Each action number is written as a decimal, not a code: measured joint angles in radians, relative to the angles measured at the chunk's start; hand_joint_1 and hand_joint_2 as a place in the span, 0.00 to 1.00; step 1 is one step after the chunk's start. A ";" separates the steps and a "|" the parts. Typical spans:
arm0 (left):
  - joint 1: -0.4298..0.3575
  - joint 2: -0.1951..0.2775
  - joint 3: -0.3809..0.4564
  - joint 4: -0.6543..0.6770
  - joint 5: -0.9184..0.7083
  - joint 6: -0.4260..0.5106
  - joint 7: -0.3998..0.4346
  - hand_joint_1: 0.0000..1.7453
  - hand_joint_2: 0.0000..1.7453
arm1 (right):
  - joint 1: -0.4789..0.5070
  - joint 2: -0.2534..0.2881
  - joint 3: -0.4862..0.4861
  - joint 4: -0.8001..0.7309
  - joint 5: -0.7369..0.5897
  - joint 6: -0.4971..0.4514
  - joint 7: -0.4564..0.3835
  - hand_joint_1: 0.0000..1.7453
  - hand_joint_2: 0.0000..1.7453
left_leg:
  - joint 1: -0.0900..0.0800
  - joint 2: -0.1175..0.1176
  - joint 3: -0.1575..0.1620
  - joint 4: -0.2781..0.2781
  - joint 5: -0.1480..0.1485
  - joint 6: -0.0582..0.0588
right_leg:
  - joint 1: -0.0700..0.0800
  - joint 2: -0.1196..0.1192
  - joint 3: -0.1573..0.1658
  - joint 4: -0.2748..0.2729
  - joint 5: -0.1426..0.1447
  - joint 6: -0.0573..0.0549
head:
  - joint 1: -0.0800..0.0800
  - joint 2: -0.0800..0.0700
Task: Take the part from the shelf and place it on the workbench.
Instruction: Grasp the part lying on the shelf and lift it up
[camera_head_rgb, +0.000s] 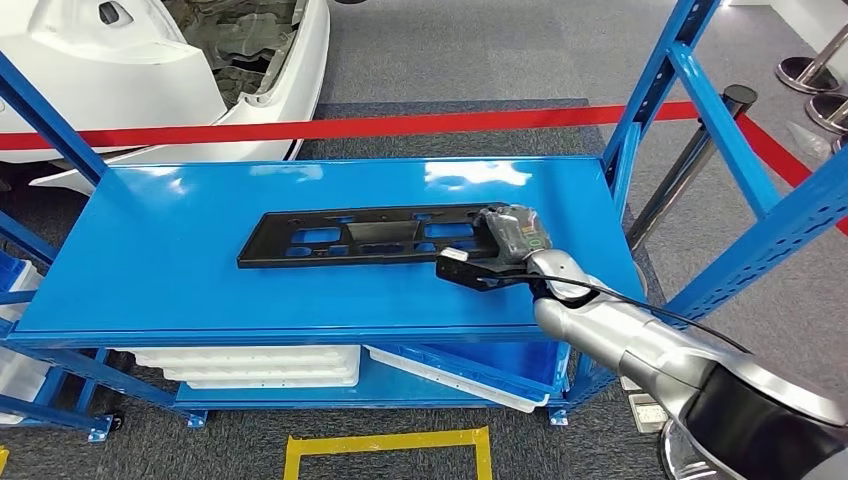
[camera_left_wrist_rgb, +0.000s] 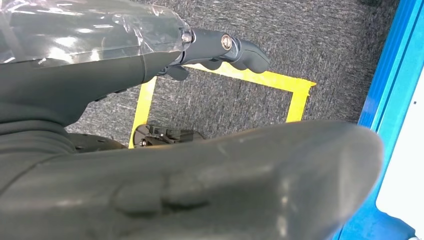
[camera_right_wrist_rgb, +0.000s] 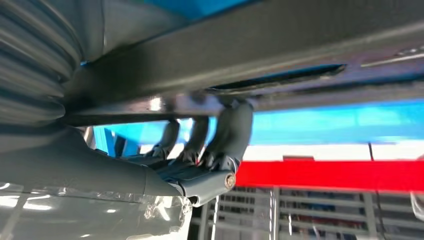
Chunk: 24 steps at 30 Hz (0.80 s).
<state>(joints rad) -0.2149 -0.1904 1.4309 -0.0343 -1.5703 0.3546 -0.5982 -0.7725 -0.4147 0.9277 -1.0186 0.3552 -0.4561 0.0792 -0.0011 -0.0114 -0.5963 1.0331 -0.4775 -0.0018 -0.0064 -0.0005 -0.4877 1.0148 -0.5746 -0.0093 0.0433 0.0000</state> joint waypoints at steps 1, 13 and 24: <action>0.000 0.000 0.000 0.000 0.000 0.001 0.000 0.00 0.00 | -0.002 0.000 0.000 0.000 0.002 -0.005 -0.002 1.00 1.00 | 0.000 0.000 0.000 0.000 0.000 0.000 | 0.000 0.000 0.000 0.000 0.000 0.000 | 0.000 0.000; 0.001 0.000 0.000 0.000 0.001 0.014 -0.001 0.00 0.00 | -0.021 0.006 0.000 0.009 0.002 -0.015 -0.028 1.00 1.00 | 0.000 0.000 0.004 0.000 0.000 0.000 | 0.001 0.000 0.005 0.000 0.000 0.000 | 0.000 0.000; 0.001 0.000 0.000 0.000 0.000 0.014 0.000 0.00 0.00 | -0.022 0.007 0.000 0.004 0.025 -0.013 -0.022 1.00 1.00 | 0.000 0.000 0.005 0.000 0.000 0.000 | 0.000 0.000 0.005 0.000 0.000 0.000 | 0.000 0.000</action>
<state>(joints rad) -0.2135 -0.1904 1.4309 -0.0343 -1.5702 0.3681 -0.5978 -0.7940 -0.4081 0.9277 -1.0143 0.3800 -0.4691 0.0572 -0.0008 -0.0114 -0.5912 1.0331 -0.4775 -0.0019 -0.0062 -0.0004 -0.4823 1.0148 -0.5745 -0.0093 0.0434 0.0000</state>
